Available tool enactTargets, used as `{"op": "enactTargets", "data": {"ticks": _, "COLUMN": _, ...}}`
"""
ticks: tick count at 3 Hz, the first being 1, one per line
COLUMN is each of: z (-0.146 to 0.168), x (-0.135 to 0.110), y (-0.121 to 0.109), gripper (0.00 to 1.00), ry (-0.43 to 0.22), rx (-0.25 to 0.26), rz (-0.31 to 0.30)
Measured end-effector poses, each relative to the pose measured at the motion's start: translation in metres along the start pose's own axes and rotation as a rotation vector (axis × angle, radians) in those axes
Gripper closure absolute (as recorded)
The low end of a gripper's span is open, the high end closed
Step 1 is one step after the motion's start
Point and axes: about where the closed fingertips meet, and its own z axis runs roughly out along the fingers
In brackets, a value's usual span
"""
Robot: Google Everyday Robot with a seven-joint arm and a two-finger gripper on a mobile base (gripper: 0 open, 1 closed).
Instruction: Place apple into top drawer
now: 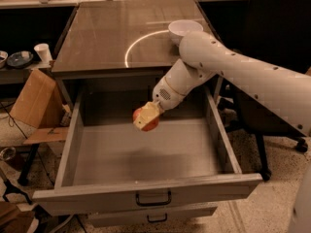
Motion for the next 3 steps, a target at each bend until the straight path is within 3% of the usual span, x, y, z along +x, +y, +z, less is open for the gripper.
{"op": "enactTargets", "data": {"ticks": 1, "z": 0.021, "x": 0.026, "y": 0.001, "gripper": 0.81, "ry": 0.112, "rx": -0.082, "rz": 0.047}}
{"op": "enactTargets", "data": {"ticks": 2, "z": 0.038, "x": 0.050, "y": 0.004, "gripper": 0.50, "ry": 0.210, "rx": -0.174, "rz": 0.090}}
{"op": "enactTargets", "data": {"ticks": 3, "z": 0.046, "x": 0.060, "y": 0.005, "gripper": 0.27, "ry": 0.248, "rx": -0.210, "rz": 0.112}}
